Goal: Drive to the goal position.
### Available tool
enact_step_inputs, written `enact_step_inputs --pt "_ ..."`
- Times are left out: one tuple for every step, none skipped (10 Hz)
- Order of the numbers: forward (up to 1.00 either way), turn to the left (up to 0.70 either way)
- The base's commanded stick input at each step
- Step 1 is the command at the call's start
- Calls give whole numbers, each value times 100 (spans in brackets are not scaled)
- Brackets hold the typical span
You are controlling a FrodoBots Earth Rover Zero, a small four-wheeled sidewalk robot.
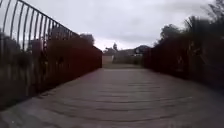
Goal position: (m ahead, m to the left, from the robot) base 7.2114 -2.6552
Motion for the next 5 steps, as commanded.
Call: enact_step_inputs --pt "100 -4" --pt "100 0" --pt "100 0" --pt "100 0" --pt "100 0"
